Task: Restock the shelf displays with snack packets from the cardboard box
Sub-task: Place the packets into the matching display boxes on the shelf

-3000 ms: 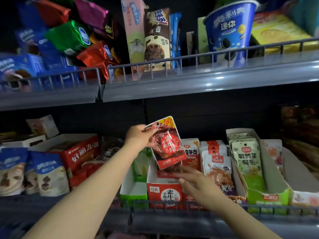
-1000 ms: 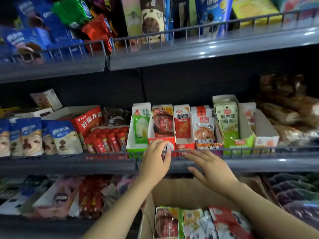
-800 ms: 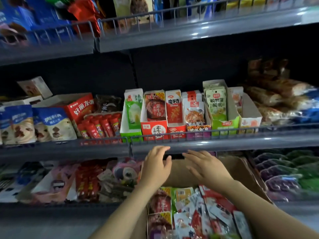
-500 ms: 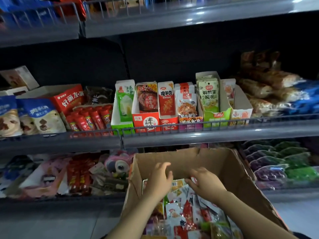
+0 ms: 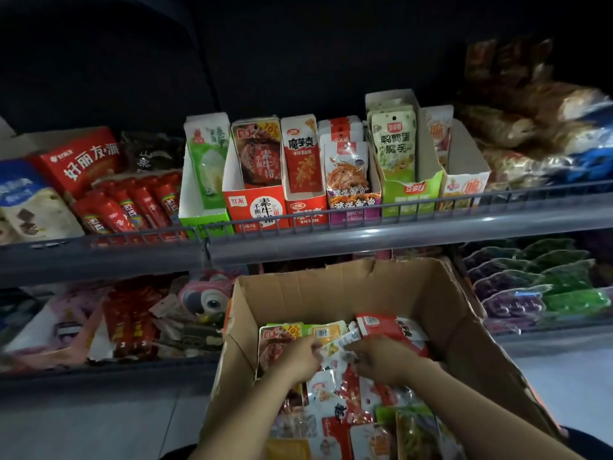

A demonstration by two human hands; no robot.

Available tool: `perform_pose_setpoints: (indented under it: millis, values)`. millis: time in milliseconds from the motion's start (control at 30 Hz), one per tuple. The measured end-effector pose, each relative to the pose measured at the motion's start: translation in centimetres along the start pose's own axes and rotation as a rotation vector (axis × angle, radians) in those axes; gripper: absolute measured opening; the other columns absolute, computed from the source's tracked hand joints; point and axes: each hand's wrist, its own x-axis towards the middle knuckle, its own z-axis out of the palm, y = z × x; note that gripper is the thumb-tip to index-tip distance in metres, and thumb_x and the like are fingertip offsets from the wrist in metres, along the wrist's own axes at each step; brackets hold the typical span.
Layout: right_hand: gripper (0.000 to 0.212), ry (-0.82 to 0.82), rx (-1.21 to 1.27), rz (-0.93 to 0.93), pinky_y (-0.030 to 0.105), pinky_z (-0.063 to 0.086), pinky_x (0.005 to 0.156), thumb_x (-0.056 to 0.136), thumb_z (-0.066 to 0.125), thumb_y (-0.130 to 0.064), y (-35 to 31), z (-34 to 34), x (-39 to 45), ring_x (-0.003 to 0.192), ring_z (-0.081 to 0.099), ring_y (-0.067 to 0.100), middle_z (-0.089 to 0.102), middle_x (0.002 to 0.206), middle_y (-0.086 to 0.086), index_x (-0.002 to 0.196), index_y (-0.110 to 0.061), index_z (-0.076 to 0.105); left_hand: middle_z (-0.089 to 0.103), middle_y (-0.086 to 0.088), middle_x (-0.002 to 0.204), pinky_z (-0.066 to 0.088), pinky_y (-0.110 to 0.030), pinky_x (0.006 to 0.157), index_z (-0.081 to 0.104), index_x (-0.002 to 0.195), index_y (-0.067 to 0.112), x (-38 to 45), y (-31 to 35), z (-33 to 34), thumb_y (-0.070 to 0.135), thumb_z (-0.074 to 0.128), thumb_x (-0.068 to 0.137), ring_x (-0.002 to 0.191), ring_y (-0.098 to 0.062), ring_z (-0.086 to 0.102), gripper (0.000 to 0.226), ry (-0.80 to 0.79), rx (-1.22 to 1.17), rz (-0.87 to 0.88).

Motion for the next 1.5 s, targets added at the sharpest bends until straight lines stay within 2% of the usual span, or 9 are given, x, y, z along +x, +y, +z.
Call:
perform_pose_setpoints:
  millis: [233, 500, 667, 800, 900, 1000, 1100, 1300, 1500]
  values:
    - [0.05, 0.017, 0.107, 0.053, 0.029, 0.042, 0.097, 0.095, 0.048, -0.034, 0.9, 1.2, 1.4, 0.117, 0.053, 0.02, 0.054, 0.134, 0.005, 0.143, -0.026, 0.038, 0.046, -0.004, 0.141, 0.041, -0.024, 0.092, 0.046, 0.136, 0.015, 2.1, 0.3, 1.4, 0.022, 0.049, 0.097, 0.121, -0.02, 0.049, 0.039, -0.005, -0.035, -0.029]
    - [0.042, 0.093, 0.346, 0.146, 0.028, 0.046, 0.096, 0.097, 0.049, -0.028, 1.4, 1.4, 2.4, 0.111, 0.057, 0.016, 0.059, 0.128, 0.002, 0.139, -0.024, 0.043, 0.064, -0.004, 0.118, 0.044, -0.023, 0.085, 0.067, 0.101, 0.01, 3.7, 0.4, 2.1, 0.024, 0.066, 0.087, 0.107, -0.02, 0.059, 0.019, 0.098, -0.201, -0.16]
    - [0.045, 0.173, 0.49, 0.19, 0.019, 0.044, 0.068, 0.096, 0.05, -0.027, 1.7, 1.2, 2.9, 0.08, 0.059, 0.011, 0.066, 0.101, 0.002, 0.14, -0.024, 0.042, 0.069, -0.006, 0.112, 0.047, -0.022, 0.083, 0.074, 0.091, 0.008, 3.6, 0.9, 1.9, 0.02, 0.071, 0.083, 0.1, -0.021, 0.064, 0.014, 0.143, -0.317, -0.253]
    - [0.048, 0.233, 0.575, 0.2, 0.019, 0.045, 0.065, 0.096, 0.051, -0.029, 1.5, 0.6, 2.6, 0.076, 0.06, 0.008, 0.062, 0.087, -0.006, 0.142, -0.026, 0.037, 0.068, 0.002, 0.087, 0.044, -0.022, 0.073, 0.065, 0.068, 0.023, 2.4, 1.7, 0.6, 0.018, 0.063, 0.089, 0.09, -0.018, 0.063, 0.021, 0.269, -0.343, -0.207]
    - [0.046, 0.31, 0.706, 0.182, 0.022, 0.053, 0.062, 0.095, 0.052, -0.034, 0.7, -0.3, 1.7, 0.07, 0.065, 0.007, 0.064, 0.079, -0.008, 0.139, -0.028, 0.041, 0.064, 0.009, 0.08, 0.041, -0.021, 0.063, 0.064, 0.074, 0.024, 1.2, 1.8, -1.0, 0.025, 0.063, 0.089, 0.081, -0.011, 0.06, 0.015, 0.348, -0.355, -0.186]
    - [0.047, 0.378, 0.795, 0.182, 0.02, 0.053, 0.06, 0.094, 0.052, -0.038, -0.1, -1.5, 0.6, 0.073, 0.067, 0.008, 0.065, 0.085, -0.011, 0.139, -0.029, 0.039, 0.07, 0.007, 0.083, 0.051, -0.027, 0.076, 0.068, 0.076, 0.026, 0.0, 1.8, -2.6, 0.028, 0.066, 0.087, 0.081, -0.011, 0.064, 0.012, 0.373, -0.422, -0.144]
    - [0.047, 0.434, 0.884, 0.125, 0.016, 0.052, 0.06, 0.096, 0.049, -0.038, -1.1, -2.8, -0.6, 0.077, 0.066, 0.008, 0.066, 0.089, -0.01, 0.14, -0.028, 0.039, 0.07, 0.005, 0.082, 0.05, -0.024, 0.068, 0.069, 0.079, 0.022, -1.4, 2.1, -3.7, 0.024, 0.065, 0.088, 0.077, -0.009, 0.064, 0.011, 0.383, -0.463, -0.08]
    - [0.026, 0.452, 1.298, 0.091, 0.043, 0.054, 0.078, 0.095, 0.051, -0.034, -1.9, -5.2, -3.0, 0.077, 0.065, 0.024, 0.071, 0.093, 0.013, 0.111, -0.015, 0.059, 0.071, 0.007, 0.08, 0.052, -0.028, 0.073, 0.071, 0.075, 0.024, -4.8, 3.2, -6.1, 0.02, 0.069, 0.084, 0.081, -0.014, 0.066, 0.01, 0.441, -0.533, 0.048]
    - [0.029, 0.529, 1.357, 0.038, 0.026, 0.051, 0.063, 0.094, 0.055, -0.029, -3.7, -7.5, -5.7, 0.068, 0.062, 0.019, 0.069, 0.079, 0.01, 0.092, -0.002, 0.064, 0.068, 0.012, 0.089, 0.047, -0.021, 0.075, 0.071, 0.086, 0.023, -9.0, 4.8, -8.6, 0.025, 0.068, 0.085, 0.087, -0.005, 0.06, 0.004, 0.522, -0.522, 0.188]
